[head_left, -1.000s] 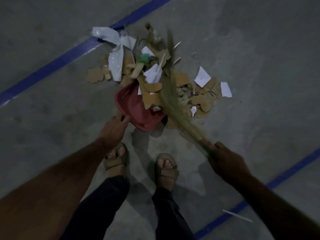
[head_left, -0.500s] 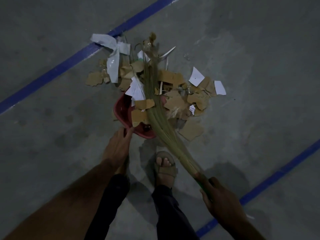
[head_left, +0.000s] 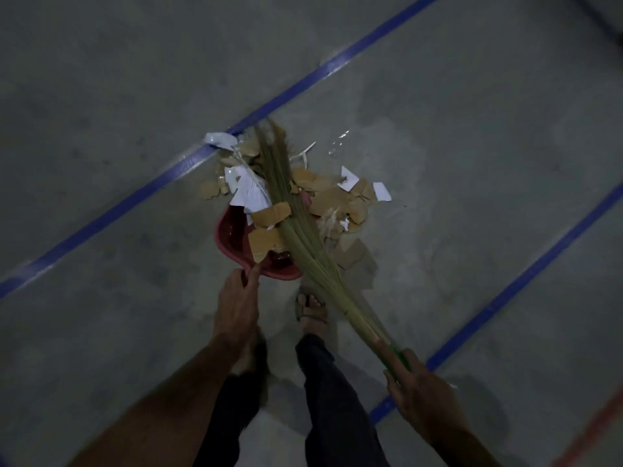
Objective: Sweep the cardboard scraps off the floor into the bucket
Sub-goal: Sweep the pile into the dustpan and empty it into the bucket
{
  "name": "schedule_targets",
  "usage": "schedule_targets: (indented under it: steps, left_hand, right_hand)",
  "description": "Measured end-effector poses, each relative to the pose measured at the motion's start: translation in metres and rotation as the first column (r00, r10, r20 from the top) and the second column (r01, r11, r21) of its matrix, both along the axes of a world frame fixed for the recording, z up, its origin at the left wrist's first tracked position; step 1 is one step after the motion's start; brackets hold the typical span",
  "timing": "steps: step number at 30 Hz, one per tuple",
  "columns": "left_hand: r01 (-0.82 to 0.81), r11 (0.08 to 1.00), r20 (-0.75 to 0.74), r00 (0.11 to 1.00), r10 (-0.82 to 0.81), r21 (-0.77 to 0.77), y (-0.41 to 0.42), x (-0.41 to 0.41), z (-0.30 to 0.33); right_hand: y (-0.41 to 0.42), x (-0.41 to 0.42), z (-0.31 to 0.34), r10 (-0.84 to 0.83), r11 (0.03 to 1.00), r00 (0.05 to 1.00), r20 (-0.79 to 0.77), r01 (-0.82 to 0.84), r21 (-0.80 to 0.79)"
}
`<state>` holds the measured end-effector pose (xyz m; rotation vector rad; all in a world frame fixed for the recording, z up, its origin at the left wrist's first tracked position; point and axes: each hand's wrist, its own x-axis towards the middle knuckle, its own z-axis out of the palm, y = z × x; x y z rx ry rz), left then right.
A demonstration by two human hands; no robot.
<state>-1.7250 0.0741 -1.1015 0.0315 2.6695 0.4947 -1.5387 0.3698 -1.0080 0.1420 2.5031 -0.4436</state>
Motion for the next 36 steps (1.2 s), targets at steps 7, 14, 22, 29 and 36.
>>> schedule_targets:
  steps: [7,14,22,29,36]
  left_hand:
    - [0.107,0.994,-0.178,0.978,-0.111,-0.032,-0.026,0.062,0.106]
    - [-0.078,0.984,-0.194,0.975,0.109,0.161,-0.084,0.158,0.201]
    - [0.138,0.982,-0.377,0.923,-0.082,0.125,-0.111,0.258,0.294]
    - [0.288,0.956,-0.467,0.838,-0.281,-0.059,-0.069,0.324,0.34]
    - [0.421,0.907,-0.471,0.795,-0.382,-0.024,0.048,0.418,0.356]
  right_hand:
    - [-0.028,0.082,0.099,-0.033,0.999,0.994,-0.103,0.034,0.004]
    - [-0.096,0.199,0.168,-0.068,0.997,0.973,-0.22,0.076,0.03]
    - [-0.135,0.315,0.264,-0.149,0.974,0.943,-0.296,0.192,0.118]
    - [-0.101,0.401,0.309,-0.112,0.961,0.906,-0.409,0.203,0.187]
    - [-0.043,0.526,0.335,-0.164,0.921,0.834,-0.526,0.321,0.222]
